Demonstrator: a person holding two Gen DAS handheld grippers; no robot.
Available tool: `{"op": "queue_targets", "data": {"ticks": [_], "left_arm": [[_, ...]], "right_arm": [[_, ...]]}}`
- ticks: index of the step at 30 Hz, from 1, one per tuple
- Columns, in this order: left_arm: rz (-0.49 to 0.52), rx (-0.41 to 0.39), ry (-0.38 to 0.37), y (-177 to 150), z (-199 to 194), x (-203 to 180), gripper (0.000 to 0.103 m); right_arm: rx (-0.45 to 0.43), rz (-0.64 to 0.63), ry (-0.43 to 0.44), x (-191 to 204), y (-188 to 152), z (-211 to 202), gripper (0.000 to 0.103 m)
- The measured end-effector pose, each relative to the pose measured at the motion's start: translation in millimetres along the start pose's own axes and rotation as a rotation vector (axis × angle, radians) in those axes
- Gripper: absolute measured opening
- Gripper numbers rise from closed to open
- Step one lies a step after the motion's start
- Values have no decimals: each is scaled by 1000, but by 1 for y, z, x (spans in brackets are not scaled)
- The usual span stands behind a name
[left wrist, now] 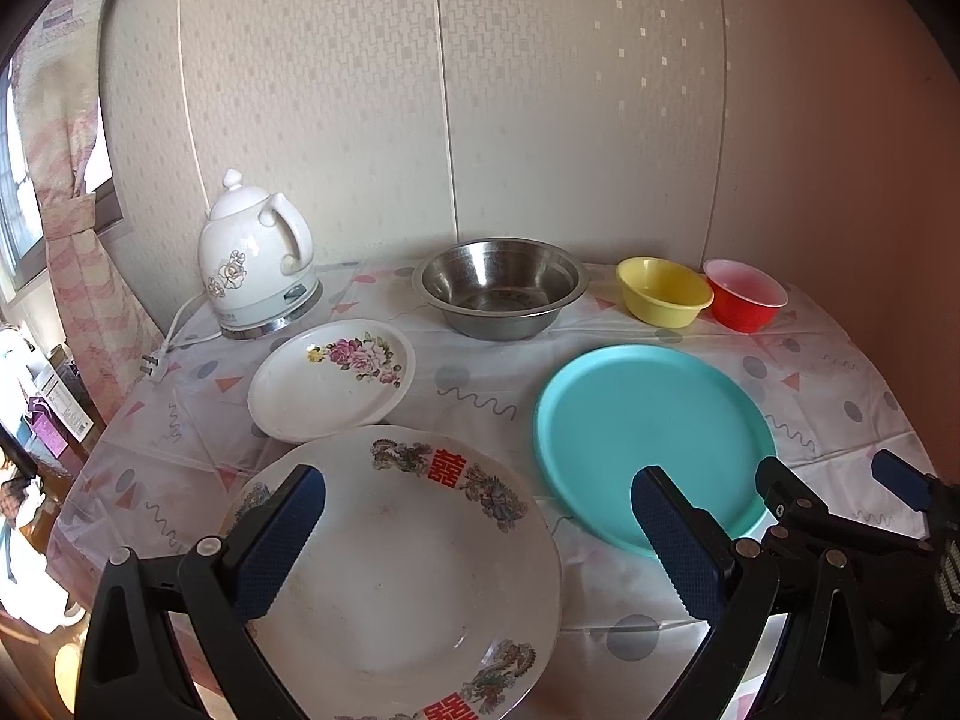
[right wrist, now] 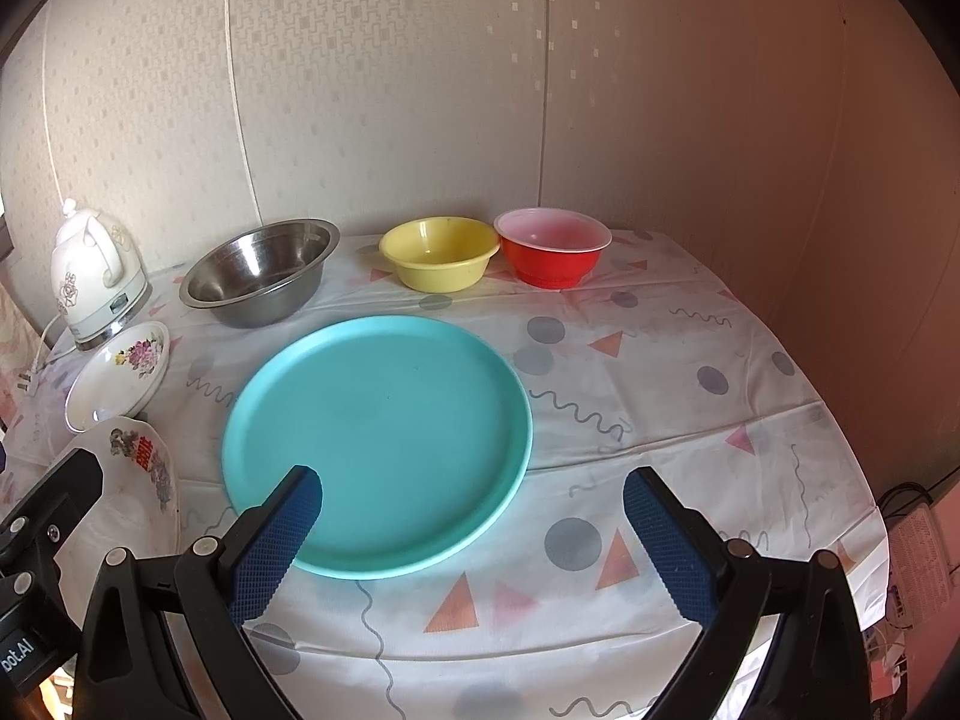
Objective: Organize plates and bowls
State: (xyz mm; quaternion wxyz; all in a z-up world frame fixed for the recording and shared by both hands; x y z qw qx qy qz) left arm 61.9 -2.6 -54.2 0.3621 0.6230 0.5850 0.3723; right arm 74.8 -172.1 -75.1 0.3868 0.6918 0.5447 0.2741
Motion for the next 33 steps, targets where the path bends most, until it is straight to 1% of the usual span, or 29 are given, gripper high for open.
{"op": "queue_targets", "data": {"ticks": [9, 14, 18, 20, 23, 27, 30, 33], "left_arm": [[14, 11, -6, -1, 3, -5, 103], [20, 29, -15, -3, 7, -7, 103], [29, 63, -58, -2, 15, -12, 103], [23, 77, -100, -2, 19, -16, 103], [9, 123, -151, -1, 27, -22, 103], [13, 140, -163, 1, 34, -28, 103], [39, 149, -169, 2, 39, -32, 103], [63, 163, -195, 3, 43, -36, 103]], "right_arm": [[-1, 9, -1, -2, -1, 2, 102], [21, 22, 6, -4, -4, 7, 102], [53, 43, 15, -7, -8, 14, 102], [63, 52, 21, -9, -9, 16, 102], [79, 70, 39, -11, -10, 18, 102], [102, 102, 77, -18, -9, 22, 102], [123, 143, 99, -26, -9, 28, 102], [147, 187, 123, -35, -7, 34, 102]]}}
Point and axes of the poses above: each gripper's, at about its wrist camera, not at the fingertips, and z roughly the way its jaws point, x to its left, y to its top, the point moved 6 cm from there along z, roughly the way its jaws point, and after that the axes turned 12 degrees about -x, right-handed, at the moved point
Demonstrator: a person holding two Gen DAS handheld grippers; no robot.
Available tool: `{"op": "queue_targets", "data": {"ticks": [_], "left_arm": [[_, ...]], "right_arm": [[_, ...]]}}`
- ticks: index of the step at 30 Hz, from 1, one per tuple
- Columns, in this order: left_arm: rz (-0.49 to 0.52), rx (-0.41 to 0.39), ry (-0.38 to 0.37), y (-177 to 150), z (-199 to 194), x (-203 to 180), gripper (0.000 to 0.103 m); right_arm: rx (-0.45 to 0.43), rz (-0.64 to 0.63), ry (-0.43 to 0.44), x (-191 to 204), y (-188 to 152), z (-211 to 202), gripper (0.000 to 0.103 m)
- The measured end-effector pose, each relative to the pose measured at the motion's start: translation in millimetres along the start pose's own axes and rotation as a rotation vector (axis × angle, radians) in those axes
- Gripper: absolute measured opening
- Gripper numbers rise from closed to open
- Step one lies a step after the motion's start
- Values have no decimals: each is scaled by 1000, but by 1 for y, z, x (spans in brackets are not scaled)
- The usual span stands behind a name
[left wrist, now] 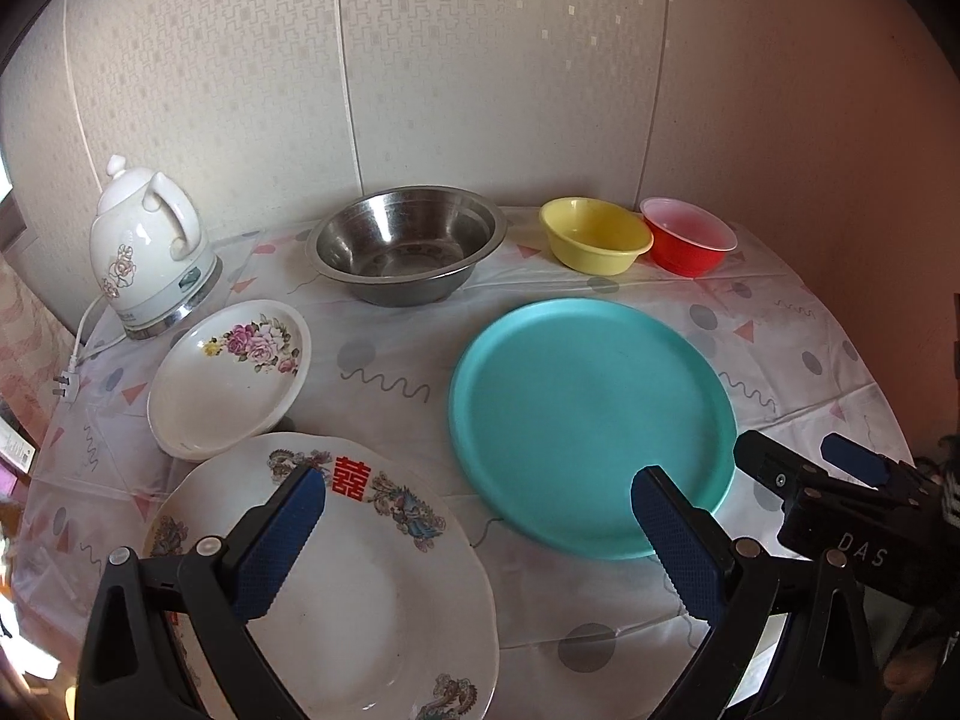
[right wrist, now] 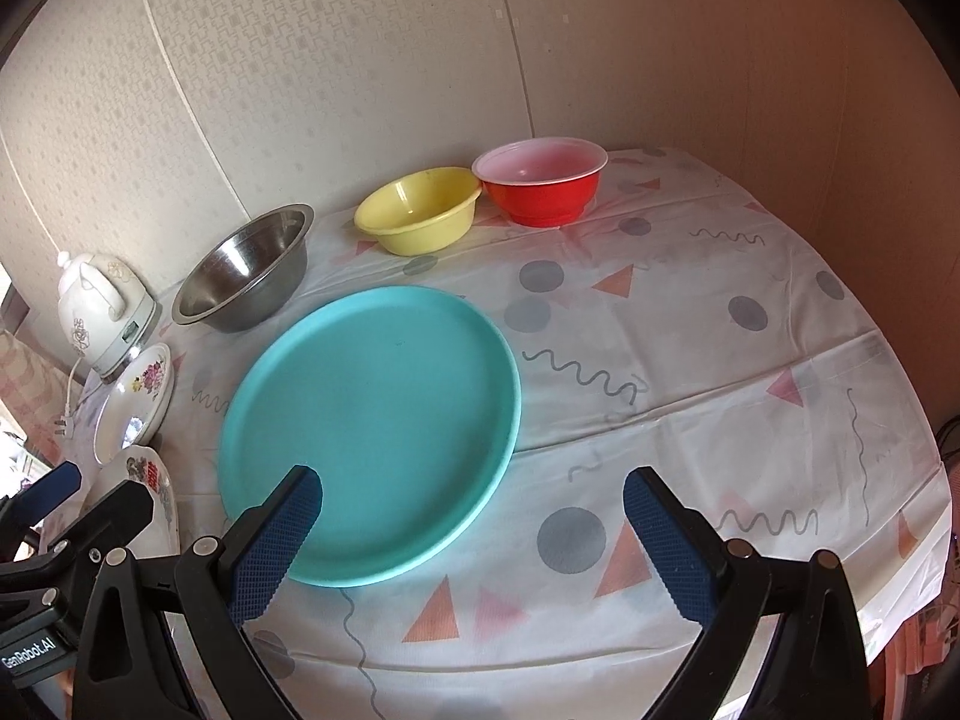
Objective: Organize plates and bowls
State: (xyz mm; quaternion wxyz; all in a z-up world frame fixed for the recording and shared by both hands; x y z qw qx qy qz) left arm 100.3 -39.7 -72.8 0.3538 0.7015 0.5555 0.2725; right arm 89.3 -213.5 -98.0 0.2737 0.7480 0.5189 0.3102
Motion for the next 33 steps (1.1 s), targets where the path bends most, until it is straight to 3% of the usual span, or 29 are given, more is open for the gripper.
{"op": "queue_targets", "data": {"ticks": [11, 15, 17, 19, 21, 23, 25, 27, 33], "left_arm": [[41, 48, -51, 11, 25, -1, 103], [6, 112, -95, 10, 41, 2, 102], [-23, 142, -117, 10, 49, 5, 97], [-49, 170, -146, 12, 57, 9, 82], [-68, 185, -162, 16, 62, 12, 77], [-71, 195, -164, 18, 69, 16, 72], [-81, 213, -158, 19, 76, 19, 61], [-87, 236, -167, 18, 83, 19, 58], [-82, 307, -167, 13, 106, 17, 35]], "right_arm": [[64, 51, 37, -15, 7, 22, 95], [95, 49, 59, -12, 6, 31, 82], [106, 50, 64, -12, 6, 35, 76], [114, 52, 68, -12, 6, 38, 67], [120, 50, 72, -12, 5, 41, 64], [125, 48, 72, -12, 5, 44, 58], [134, 48, 73, -12, 4, 47, 50], [142, 40, 74, -10, 3, 50, 43], [161, 24, 63, -11, 0, 57, 41]]}}
Point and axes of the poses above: each gripper's, at about its wrist camera, not at the fingertips, and z roughly the way its jaws point, x to its left, y to its top, the point moved 6 cm from there along z, roughly the way its jaws point, and after that the axes turned 12 degrees about -x, right-handed, at the moved point
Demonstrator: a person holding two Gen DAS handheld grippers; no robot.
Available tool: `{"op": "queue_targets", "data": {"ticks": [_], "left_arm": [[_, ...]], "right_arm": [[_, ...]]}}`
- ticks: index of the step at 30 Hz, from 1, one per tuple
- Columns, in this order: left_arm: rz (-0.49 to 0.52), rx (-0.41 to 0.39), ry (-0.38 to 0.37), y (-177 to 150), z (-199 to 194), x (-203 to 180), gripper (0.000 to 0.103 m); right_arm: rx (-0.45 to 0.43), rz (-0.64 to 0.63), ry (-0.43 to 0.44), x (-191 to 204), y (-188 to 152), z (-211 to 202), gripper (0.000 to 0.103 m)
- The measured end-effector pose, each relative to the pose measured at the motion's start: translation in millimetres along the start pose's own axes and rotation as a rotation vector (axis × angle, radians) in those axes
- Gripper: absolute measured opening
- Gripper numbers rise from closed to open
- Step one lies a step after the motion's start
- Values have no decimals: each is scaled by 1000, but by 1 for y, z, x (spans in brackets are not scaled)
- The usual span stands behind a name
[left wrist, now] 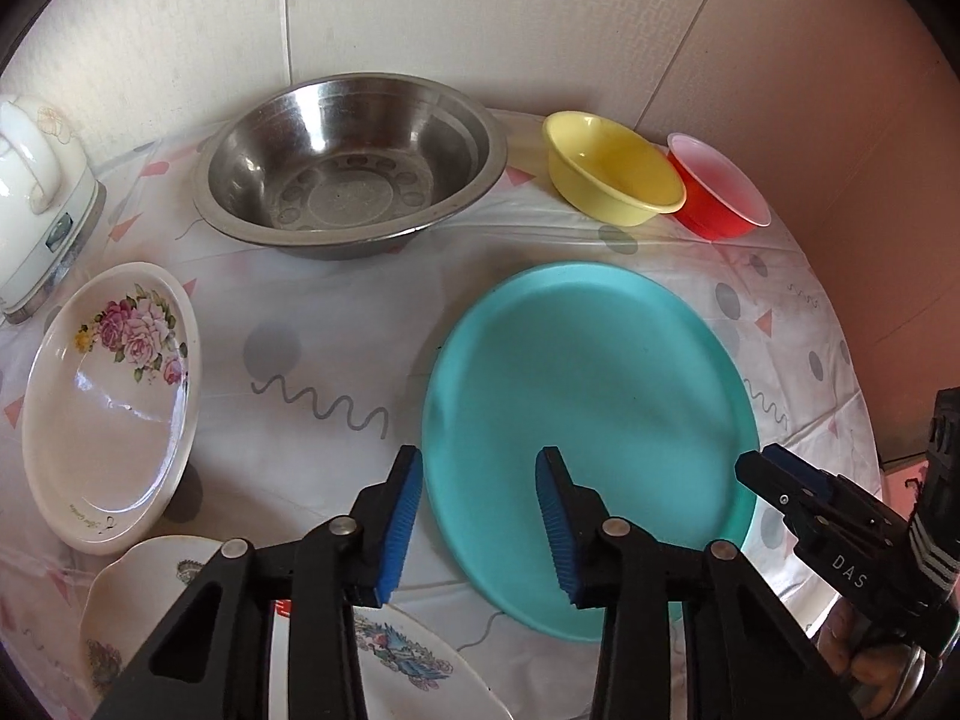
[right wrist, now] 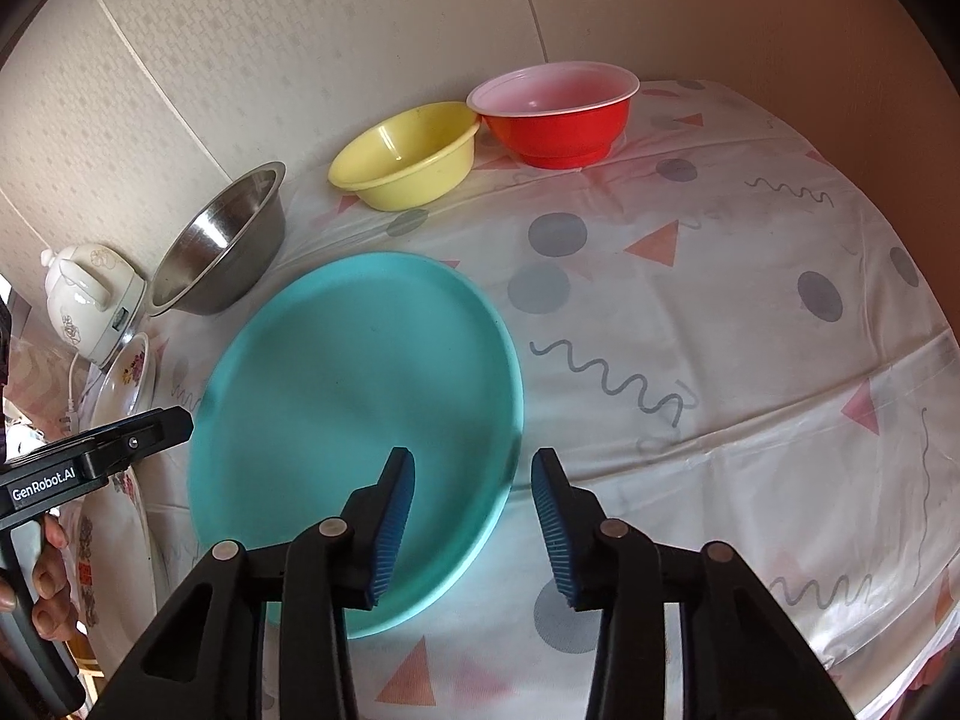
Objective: Organize plates and bowls
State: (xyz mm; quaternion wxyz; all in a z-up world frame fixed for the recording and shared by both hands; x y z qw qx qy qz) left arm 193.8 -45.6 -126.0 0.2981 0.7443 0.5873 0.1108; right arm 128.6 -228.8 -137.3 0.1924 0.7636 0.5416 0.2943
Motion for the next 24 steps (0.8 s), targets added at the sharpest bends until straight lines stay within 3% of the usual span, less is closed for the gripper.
{"op": "queue_targets", "data": {"ticks": [3, 13, 17, 24], "left_arm": [[3, 20, 1, -1, 9, -1, 26], [10, 48, -21, -7, 22, -7, 25], [23, -10, -44, -1, 13, -9, 25], [35, 7, -33, -2, 22, -6, 23]], "right_arm": [[12, 10, 0, -3, -2, 5, 41], [7, -33, 2, -2, 1, 9, 41], [11, -52, 14, -2, 2, 8, 41], [9, -117, -4, 3, 3, 10, 42]]}}
Point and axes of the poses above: each gripper's, at about its wrist camera, not at the fingertips, and z roughly the way its jaws point, x to its left, y to its top, the point moved 6 cm from there along z, roughly the way its jaws point, and after that the axes turned 12 degrees about -x, right-handed, at the moved point
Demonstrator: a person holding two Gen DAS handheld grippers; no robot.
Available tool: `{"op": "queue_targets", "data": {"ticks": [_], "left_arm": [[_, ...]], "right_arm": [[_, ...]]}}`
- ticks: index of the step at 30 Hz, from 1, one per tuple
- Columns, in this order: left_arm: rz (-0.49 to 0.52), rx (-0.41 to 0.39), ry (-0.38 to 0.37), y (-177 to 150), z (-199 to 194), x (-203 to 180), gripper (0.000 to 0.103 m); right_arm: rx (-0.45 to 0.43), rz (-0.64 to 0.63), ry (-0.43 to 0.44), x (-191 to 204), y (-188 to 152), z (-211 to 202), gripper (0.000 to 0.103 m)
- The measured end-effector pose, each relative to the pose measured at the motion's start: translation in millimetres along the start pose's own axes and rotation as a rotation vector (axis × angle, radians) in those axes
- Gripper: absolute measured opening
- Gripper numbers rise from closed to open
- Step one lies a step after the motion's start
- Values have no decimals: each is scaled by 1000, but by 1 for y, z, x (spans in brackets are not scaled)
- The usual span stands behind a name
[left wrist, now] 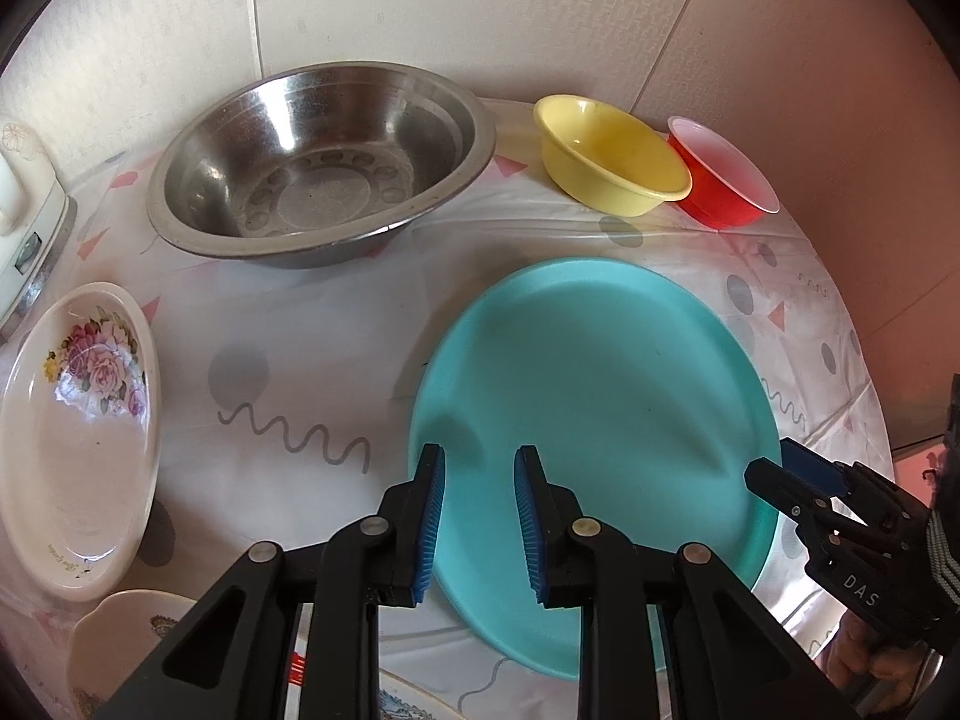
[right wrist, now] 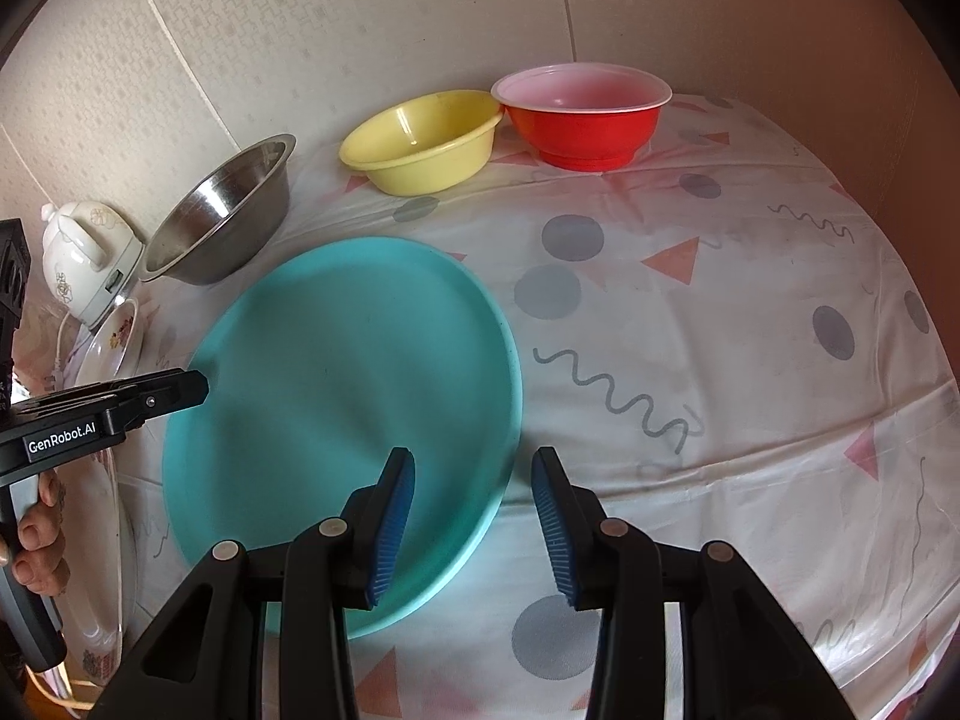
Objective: Organize plates and bowls
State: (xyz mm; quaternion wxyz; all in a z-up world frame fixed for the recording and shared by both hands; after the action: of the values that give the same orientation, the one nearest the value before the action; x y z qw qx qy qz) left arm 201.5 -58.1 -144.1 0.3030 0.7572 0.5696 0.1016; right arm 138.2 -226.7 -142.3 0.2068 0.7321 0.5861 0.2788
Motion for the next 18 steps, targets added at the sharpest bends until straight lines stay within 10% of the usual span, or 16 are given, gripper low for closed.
{"op": "queue_targets", "data": {"ticks": [8, 18], "left_arm": [[-36, -105, -16, 16, -24, 3, 19], [13, 23, 66, -2, 3, 16, 19]], "right_arm": [[-5, -76, -25, 5, -1, 1, 42], [-18, -105, -37, 7, -1, 0, 42]]}}
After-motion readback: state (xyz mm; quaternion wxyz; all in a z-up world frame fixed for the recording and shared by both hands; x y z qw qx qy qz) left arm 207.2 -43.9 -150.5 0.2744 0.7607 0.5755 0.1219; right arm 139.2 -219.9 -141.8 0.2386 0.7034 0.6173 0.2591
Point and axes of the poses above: each gripper's, at about its wrist camera, not at the fingertips, and z roughly the way its jaws point, x to its left, y to its top, the point moved 6 cm from there along z, roughly the way its jaws point, and after that the axes turned 12 degrees about -x, right-handed, at the moved point
